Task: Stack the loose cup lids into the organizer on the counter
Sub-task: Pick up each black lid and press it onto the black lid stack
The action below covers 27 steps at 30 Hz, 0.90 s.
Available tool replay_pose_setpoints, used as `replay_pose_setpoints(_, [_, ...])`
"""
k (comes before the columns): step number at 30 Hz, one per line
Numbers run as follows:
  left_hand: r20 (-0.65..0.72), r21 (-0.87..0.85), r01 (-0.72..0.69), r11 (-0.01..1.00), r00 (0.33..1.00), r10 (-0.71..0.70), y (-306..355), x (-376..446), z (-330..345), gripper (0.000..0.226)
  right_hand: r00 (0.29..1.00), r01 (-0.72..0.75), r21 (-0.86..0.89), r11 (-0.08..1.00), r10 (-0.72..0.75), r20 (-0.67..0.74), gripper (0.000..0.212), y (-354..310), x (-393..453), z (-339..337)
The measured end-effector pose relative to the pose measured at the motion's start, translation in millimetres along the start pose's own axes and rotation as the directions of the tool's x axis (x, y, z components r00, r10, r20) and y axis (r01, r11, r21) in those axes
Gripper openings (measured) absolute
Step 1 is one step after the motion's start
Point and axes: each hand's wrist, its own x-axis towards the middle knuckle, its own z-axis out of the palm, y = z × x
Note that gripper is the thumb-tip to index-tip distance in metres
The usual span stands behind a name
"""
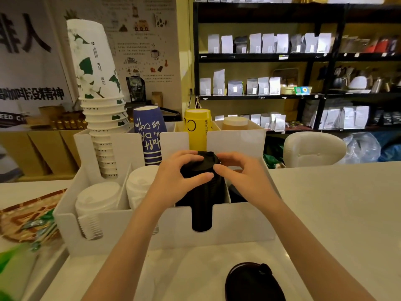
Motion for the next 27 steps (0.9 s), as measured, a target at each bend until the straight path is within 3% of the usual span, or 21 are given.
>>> replay_pose_setpoints(5, [0.041,0.036,-0.004,0.999,0.999,0.003,1,0,2,0.046,1.0,0.005,0.008,1.0,-0.005,0.004,0.035,3,0,1])
replay_pose_setpoints(11, [-0.079,0.161,0.046,0.986,0.996,-0.033,6,-2,11,0.056,0.999,0.029,0.003,1.0,-0.029,0.034,0.038,5,-1,8])
replay_pose_setpoints(18, [0.089,0.214,0.03,0.976,0.995,-0.05,10,-3,-4,0.061,0.999,0.021,-0.009,1.0,-0.02,0.028,0.039,9,0,9])
replay_pose_setpoints(27, [0.101,0.248,0.026,0.968,0.994,-0.052,13,-3,-3,0.061,0.999,0.047,-0.106,0.993,-0.049,-0.017,0.038,2,-12,1])
